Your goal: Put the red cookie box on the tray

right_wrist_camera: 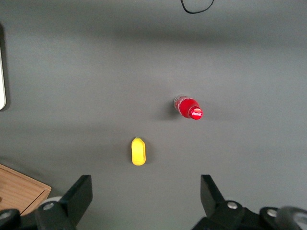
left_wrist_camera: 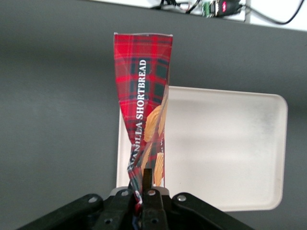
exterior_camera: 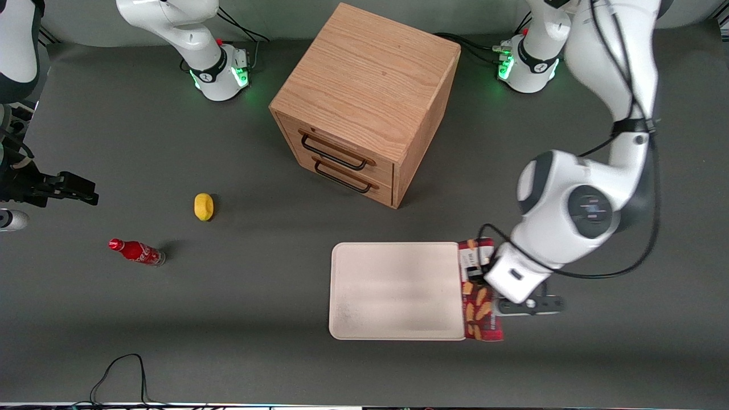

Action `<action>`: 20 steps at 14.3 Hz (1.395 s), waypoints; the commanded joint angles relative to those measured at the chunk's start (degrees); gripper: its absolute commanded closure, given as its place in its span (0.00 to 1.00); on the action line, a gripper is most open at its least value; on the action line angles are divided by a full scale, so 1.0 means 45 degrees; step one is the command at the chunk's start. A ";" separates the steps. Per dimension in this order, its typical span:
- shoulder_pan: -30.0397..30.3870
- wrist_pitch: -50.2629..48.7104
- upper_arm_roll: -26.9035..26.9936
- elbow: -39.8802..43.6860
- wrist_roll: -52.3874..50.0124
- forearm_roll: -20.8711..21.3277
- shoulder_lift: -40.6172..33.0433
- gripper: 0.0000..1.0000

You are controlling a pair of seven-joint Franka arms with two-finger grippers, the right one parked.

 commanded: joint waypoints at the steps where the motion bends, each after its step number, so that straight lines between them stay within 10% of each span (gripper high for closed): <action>1: -0.0294 0.0811 -0.0104 -0.0134 -0.0605 0.1515 0.0667 1.00; 13: -0.0568 0.3569 -0.0183 -0.1874 -0.1250 0.2322 0.1470 0.96; 15: -0.0549 0.3569 -0.0164 -0.1952 -0.1230 0.2322 0.1412 0.00; 20: 0.0035 0.2091 -0.0183 -0.2108 -0.1055 0.2264 -0.0224 0.00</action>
